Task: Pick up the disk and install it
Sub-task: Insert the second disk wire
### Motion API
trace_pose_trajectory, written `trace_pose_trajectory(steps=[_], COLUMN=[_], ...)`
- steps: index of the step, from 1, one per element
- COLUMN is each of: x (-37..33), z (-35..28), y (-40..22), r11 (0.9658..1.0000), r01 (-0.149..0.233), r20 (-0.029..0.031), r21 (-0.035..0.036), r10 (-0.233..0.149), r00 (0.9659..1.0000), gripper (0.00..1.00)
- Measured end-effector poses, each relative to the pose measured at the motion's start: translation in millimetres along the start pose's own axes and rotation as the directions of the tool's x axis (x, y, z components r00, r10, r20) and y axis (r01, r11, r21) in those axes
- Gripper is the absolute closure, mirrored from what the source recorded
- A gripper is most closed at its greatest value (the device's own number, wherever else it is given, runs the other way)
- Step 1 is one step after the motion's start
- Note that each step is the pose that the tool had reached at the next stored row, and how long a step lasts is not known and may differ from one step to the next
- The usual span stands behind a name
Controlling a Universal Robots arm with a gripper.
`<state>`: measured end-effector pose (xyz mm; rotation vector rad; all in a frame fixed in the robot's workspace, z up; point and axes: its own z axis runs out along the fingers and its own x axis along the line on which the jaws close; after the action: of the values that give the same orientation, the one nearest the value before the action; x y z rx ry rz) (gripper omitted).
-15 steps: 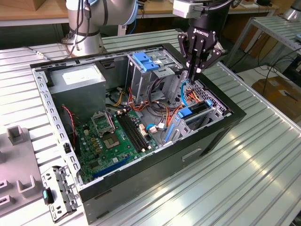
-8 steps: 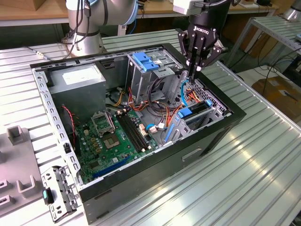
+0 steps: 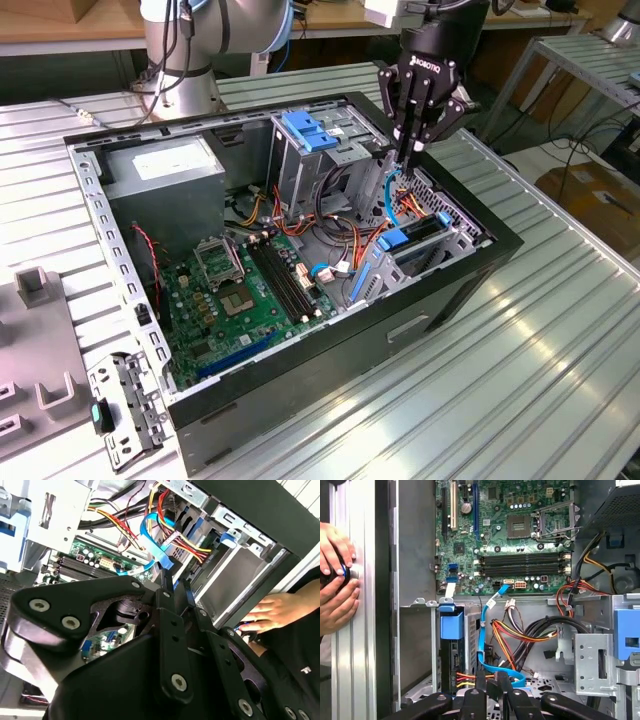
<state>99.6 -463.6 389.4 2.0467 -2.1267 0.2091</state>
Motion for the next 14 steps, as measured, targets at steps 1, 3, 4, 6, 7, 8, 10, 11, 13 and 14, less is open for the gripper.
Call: trace_pose_trajectory(steps=[1, 3, 4, 6, 7, 8, 10, 11, 13, 14], x=[-0.7, -1.5, -1.7, -2.2, -2.7, -3.3, -5.6, -6.6, -9.6, -11.3], z=[0.3, 0.1, 0.1, 0.5, 1.5, 2.3, 4.4, 5.5, 7.8, 9.5], y=[-0.5, -3.2, -4.4, -5.7, -5.8, -5.9, -6.1, -6.2, -6.4, -6.5], r11=[1.0, 0.9999, 0.9998, 0.9996, 0.9996, 0.9995, 0.9995, 0.9995, 0.9994, 0.9994], r01=[-0.006, -0.015, -0.018, -0.025, -0.028, -0.029, -0.03, -0.031, -0.031, -0.031], r20=[-0.0002, -0.0049, -0.0084, -0.0164, -0.0235, -0.0267, -0.0313, -0.032, -0.033, -0.0331], r21=[-0.0033, -0.0067, -0.0078, -0.0097, -0.01, -0.0103, -0.0114, -0.012, -0.0129, -0.0132], r10=[0.006, 0.015, 0.018, 0.025, 0.027, 0.028, 0.03, 0.03, 0.031, 0.031], r00=[1.0, 0.9999, 0.9998, 0.9996, 0.9993, 0.9992, 0.9991, 0.999, 0.999, 0.999], gripper=[0.76, 0.76, 0.76, 0.76, 0.76, 0.76, 0.76, 0.76, 0.76, 0.76])
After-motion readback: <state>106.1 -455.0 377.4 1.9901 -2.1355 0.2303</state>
